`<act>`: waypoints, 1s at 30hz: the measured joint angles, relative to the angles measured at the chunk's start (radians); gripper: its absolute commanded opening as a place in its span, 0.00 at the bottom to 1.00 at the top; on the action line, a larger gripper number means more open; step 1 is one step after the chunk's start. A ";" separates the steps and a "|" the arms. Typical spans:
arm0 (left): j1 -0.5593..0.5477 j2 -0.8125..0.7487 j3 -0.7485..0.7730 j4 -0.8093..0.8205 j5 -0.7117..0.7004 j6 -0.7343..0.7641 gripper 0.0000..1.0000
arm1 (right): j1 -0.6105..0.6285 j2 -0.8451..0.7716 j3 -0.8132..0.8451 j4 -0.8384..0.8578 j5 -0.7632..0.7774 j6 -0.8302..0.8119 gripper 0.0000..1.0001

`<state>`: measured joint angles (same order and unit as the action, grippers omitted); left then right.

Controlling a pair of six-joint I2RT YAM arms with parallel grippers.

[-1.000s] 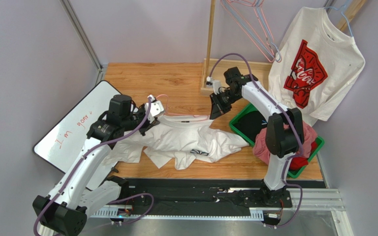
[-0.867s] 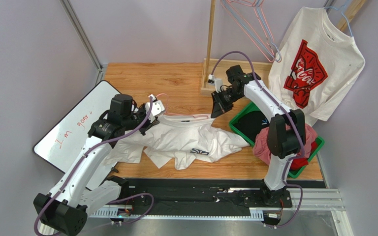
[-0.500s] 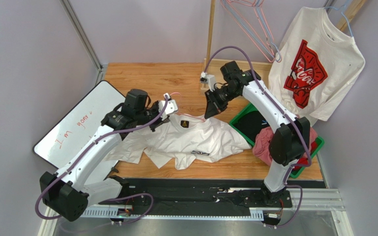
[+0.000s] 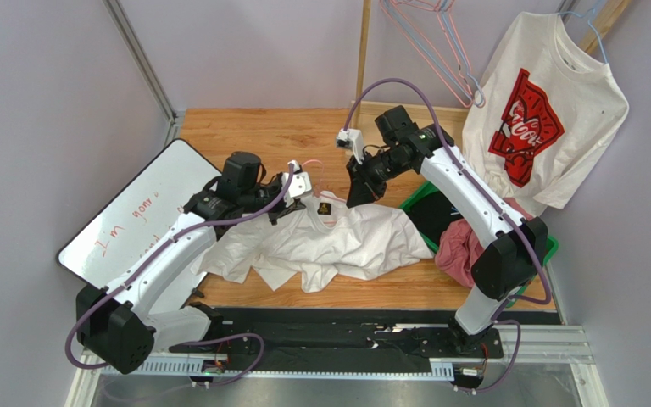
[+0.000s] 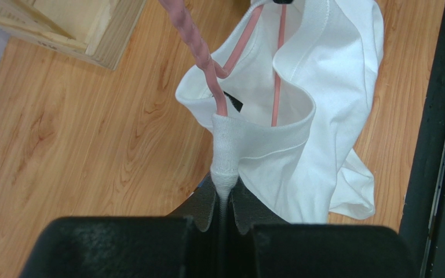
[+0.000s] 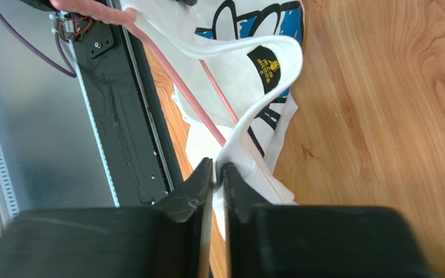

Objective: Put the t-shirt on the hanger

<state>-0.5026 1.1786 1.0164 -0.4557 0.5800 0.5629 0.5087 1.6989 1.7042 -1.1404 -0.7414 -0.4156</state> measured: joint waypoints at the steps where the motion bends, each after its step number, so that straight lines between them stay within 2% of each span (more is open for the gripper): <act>1: 0.000 0.000 -0.002 0.005 0.010 0.000 0.00 | 0.000 -0.008 -0.002 0.002 0.000 -0.010 0.00; 6: 0.000 -0.002 -0.009 0.006 0.028 0.004 0.00 | -0.005 -0.021 -0.005 0.020 0.003 -0.053 0.00; 9: 0.000 -0.011 -0.026 0.006 0.039 0.009 0.00 | -0.014 -0.027 -0.016 0.029 0.008 -0.064 0.14; 10: 0.000 -0.014 -0.032 0.006 0.041 0.010 0.00 | -0.015 -0.030 -0.023 0.032 0.008 -0.069 0.25; 13: 0.000 -0.017 -0.044 0.009 0.046 0.010 0.00 | -0.019 -0.032 -0.048 0.039 0.003 -0.088 0.34; 20: 0.000 -0.016 -0.048 0.028 0.054 -0.002 0.00 | -0.020 -0.033 -0.127 0.038 -0.025 -0.149 0.43; 23: 0.000 -0.012 -0.048 0.031 0.061 -0.005 0.00 | -0.020 -0.033 -0.146 0.039 -0.033 -0.168 0.40; 28: 0.000 -0.001 -0.048 0.037 0.074 -0.018 0.00 | -0.020 -0.033 -0.153 0.052 -0.050 -0.181 0.19; 30: 0.000 0.007 -0.048 0.042 0.076 -0.024 0.00 | -0.018 -0.033 -0.153 0.067 -0.058 -0.179 0.16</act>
<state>-0.5026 1.1854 0.9688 -0.4141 0.6556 0.5385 0.4904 1.6661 1.5513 -1.0737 -0.7990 -0.5949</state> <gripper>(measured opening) 0.018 0.207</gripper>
